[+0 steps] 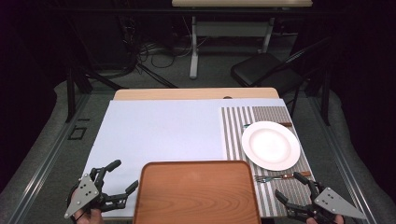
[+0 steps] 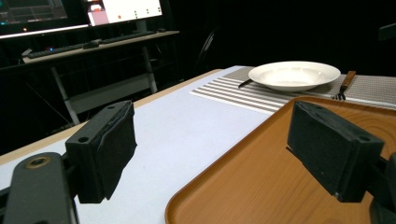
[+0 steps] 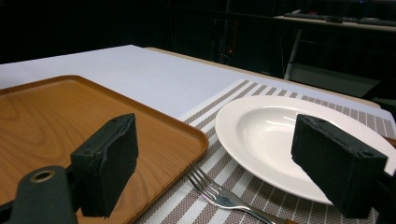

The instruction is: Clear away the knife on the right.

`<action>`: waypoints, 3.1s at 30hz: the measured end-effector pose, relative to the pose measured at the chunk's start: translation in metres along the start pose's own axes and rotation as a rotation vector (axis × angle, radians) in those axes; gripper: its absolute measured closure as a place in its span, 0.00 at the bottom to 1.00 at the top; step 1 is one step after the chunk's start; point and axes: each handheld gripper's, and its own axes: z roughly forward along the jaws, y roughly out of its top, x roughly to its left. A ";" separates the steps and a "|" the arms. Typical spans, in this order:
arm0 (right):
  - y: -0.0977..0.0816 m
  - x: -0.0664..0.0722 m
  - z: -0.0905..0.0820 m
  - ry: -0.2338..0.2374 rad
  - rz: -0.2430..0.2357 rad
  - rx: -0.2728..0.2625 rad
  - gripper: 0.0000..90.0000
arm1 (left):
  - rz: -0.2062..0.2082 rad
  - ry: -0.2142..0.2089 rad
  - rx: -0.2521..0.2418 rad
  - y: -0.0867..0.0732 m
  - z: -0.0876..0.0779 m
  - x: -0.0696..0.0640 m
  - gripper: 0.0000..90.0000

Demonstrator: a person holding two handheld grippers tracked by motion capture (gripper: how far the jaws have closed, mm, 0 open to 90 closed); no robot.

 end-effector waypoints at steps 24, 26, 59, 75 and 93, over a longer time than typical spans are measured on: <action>0.013 -0.037 0.001 0.015 0.096 0.102 0.16 | 0.000 0.006 0.043 -0.004 -0.001 -0.005 0.17; 0.017 -0.042 0.001 0.018 0.054 0.138 0.16 | 0.001 0.007 0.046 -0.004 -0.001 -0.005 0.17; 0.026 -0.116 0.062 0.058 0.040 0.285 0.20 | -0.012 0.029 0.063 -0.007 -0.007 -0.008 0.17; 0.044 -0.152 0.092 0.040 0.054 0.355 0.16 | -0.021 0.042 0.072 -0.009 -0.007 -0.006 0.17; 0.057 -0.177 0.127 -0.015 0.096 0.476 0.19 | -0.008 0.044 0.088 -0.009 -0.005 -0.009 0.17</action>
